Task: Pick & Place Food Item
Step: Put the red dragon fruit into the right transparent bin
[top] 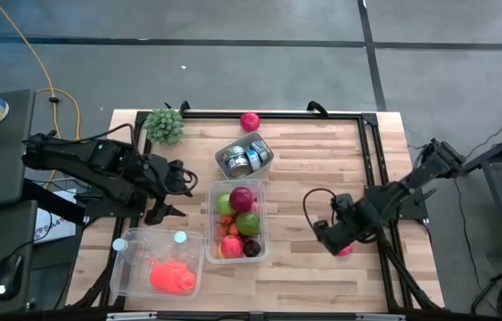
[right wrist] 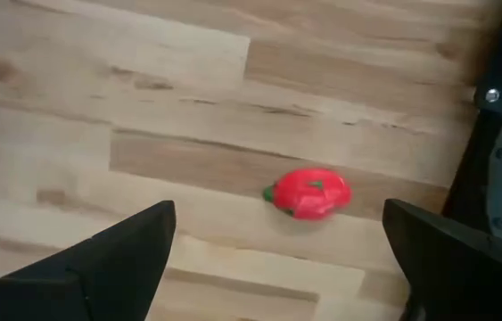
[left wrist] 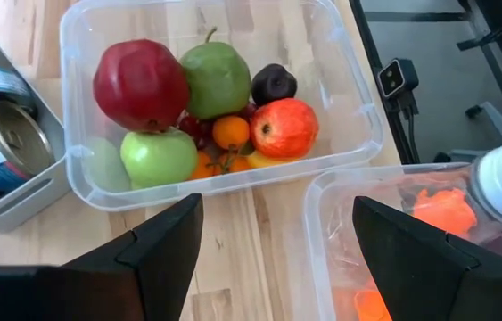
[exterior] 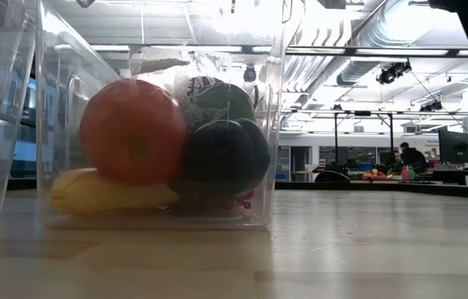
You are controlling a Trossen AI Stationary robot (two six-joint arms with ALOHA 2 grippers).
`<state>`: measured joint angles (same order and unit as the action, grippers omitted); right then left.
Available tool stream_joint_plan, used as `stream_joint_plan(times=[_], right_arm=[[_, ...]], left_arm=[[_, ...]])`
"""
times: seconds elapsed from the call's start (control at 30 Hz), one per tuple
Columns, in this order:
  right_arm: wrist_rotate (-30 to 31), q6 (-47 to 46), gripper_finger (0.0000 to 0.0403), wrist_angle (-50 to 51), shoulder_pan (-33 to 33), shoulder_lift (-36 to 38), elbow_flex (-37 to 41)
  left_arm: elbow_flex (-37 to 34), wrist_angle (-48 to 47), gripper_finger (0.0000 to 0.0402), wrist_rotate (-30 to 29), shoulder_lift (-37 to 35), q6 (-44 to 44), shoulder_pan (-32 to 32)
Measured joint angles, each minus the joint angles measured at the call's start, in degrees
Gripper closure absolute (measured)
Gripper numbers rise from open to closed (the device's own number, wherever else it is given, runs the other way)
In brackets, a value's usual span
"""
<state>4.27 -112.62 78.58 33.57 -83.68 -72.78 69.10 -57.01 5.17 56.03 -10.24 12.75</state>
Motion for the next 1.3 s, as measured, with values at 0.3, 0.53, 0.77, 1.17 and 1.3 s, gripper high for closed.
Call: stream_joint_plan(times=[0.3, 0.53, 0.77, 1.17, 1.3], right_arm=[[1.5, -2.1, 0.0014, -21.3, 2.2, -0.3, 5.8], [-6.8, -3.3, 0.0014, -26.1, 1.6, -0.3, 11.9], [-11.6, -4.2, 0.0014, -27.5, 0.6, -0.3, 16.5], [-14.1, -4.4, 0.0015, -19.2, 1.3, -0.3, 17.8], [-13.6, -4.8, 0.0015, -22.9, 1.3, -0.3, 19.6]], left_arm=[[0.0, -0.2, 0.012, 0.6, 0.0, 1.9, -1.6], [0.0, -0.2, 0.012, 1.0, 0.0, 3.0, -2.2], [0.0, -0.5, 0.012, 1.0, -0.1, 3.9, -2.3], [0.0, -0.6, 0.012, 2.5, -0.8, 3.4, -5.6], [0.0, -0.9, 0.012, 2.5, -0.8, 3.4, -5.7]])
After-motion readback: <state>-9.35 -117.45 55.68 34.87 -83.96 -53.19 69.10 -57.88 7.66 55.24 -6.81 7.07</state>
